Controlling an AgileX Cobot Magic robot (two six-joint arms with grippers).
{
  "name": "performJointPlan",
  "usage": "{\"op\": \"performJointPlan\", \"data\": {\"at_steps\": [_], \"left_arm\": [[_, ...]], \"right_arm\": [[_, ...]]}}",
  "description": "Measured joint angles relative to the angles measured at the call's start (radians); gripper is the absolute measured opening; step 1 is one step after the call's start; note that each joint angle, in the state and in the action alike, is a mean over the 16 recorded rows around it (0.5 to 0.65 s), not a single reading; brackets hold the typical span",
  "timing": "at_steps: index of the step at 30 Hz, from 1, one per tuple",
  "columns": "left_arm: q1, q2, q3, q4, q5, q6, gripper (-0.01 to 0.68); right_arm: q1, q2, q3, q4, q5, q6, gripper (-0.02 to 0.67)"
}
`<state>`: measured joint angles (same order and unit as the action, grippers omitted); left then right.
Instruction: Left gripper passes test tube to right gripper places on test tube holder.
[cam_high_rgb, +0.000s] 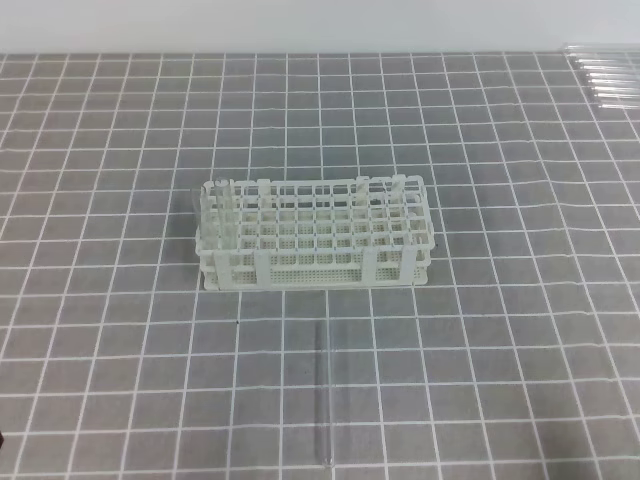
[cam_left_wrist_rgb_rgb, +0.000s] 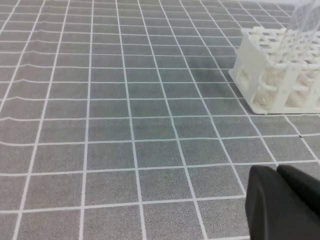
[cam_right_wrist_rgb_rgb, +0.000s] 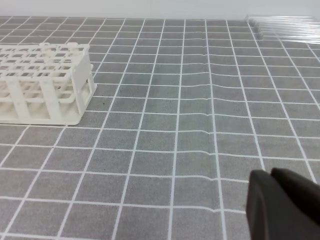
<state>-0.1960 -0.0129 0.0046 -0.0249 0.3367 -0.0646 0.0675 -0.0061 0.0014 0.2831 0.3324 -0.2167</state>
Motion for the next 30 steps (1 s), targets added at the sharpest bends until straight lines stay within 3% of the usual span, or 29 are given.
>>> {"op": "performJointPlan", "data": {"at_steps": [18, 25, 30], "left_arm": [[0.000, 0.005, 0.000, -0.005, -0.064, 0.000, -0.002], [0.000, -0.003, 0.003, -0.037, -0.167, -0.019, -0.002], [0.000, -0.006, 0.003, -0.059, -0.248, -0.048, -0.002]], "right_arm": [[0.000, 0.000, 0.000, 0.015, -0.024, 0.000, -0.013], [0.000, 0.000, 0.000, 0.127, -0.091, 0.000, -0.013], [0.000, 0.000, -0.001, 0.289, -0.149, -0.001, -0.013]]}}
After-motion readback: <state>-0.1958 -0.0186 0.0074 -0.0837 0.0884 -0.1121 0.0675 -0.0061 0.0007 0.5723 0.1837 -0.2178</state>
